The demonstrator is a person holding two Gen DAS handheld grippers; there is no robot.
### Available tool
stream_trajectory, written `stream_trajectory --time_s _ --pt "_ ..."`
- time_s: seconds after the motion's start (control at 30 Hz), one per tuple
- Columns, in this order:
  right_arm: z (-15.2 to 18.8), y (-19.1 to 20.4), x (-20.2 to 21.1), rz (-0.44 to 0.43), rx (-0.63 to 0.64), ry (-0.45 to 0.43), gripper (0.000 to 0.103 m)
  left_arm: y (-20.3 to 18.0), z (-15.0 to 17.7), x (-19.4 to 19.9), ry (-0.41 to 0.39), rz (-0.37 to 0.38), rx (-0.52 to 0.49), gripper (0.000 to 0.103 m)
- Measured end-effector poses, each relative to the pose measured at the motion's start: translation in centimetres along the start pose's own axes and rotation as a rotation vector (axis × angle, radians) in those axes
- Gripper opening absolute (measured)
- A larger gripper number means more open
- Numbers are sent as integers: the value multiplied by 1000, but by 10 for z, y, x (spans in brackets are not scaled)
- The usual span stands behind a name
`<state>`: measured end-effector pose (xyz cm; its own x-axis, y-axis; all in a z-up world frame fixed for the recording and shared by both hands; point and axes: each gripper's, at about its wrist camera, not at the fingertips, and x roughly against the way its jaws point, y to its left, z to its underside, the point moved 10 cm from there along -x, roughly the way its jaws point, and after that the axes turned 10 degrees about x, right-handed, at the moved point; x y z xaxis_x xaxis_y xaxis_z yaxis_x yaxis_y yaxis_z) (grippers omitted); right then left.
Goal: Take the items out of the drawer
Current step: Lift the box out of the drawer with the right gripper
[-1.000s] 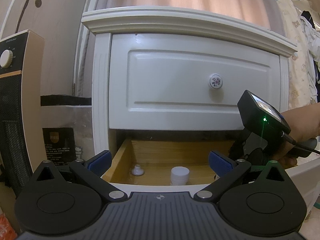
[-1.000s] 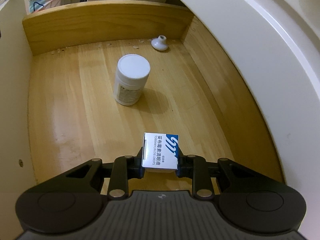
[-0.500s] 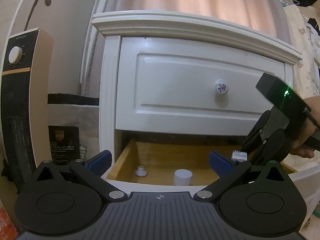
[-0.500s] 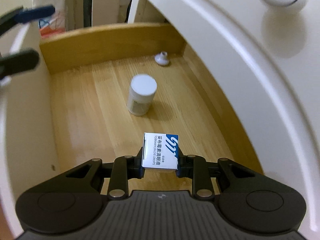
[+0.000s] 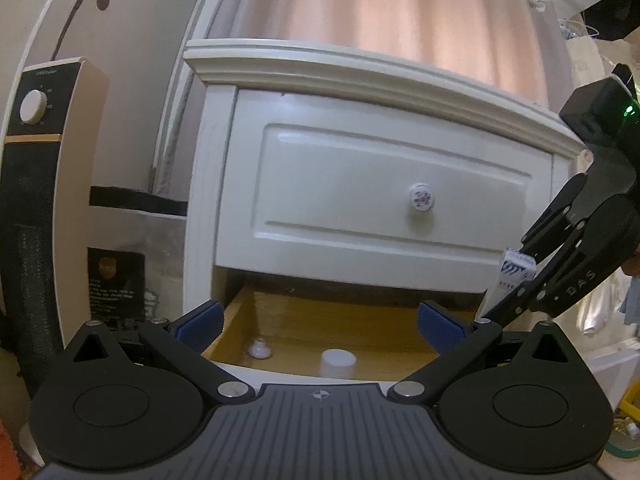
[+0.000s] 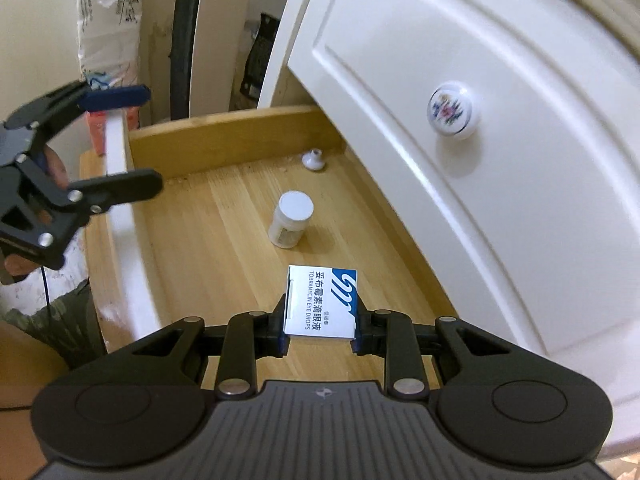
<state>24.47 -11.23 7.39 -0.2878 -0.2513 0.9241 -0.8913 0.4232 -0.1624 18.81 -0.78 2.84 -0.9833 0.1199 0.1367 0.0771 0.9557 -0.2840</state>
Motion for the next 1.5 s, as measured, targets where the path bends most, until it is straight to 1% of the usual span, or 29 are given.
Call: stream_trajectory --time_s 0.2,0.37,0.43,0.6,0.67,0.77,0.93,1.13,1.2,1.27,1.37,1.5 --pt "8 17 32 26 -24 -20 27 -10 2 17 2 38 -22 103" --pt "23 27 54 51 -74 -33 27 -15 8 32 16 60 -28 103" --pt "34 27 58 76 -105 -24 27 -19 11 37 23 73 -38 103" --pt "77 12 71 183 -210 24 27 -31 19 49 36 105 -60 103" --pt "92 7 76 202 -253 28 27 -35 20 53 38 111 -68 103" --pt "109 6 82 216 -284 32 27 -38 22 58 40 116 -78 103" --pt "133 5 92 255 -297 52 27 -42 28 61 53 121 -81 103" --pt "169 9 91 260 -353 100 27 -46 35 59 73 141 -85 103" --pt "185 12 86 254 -381 109 27 -45 38 57 92 158 -73 103" --pt "202 17 78 242 -412 116 27 -42 41 54 114 154 -64 103" --pt "230 28 59 207 -464 134 27 -39 44 52 123 144 -69 103" --pt "260 41 31 161 -523 147 27 -40 50 55 133 166 -68 103"
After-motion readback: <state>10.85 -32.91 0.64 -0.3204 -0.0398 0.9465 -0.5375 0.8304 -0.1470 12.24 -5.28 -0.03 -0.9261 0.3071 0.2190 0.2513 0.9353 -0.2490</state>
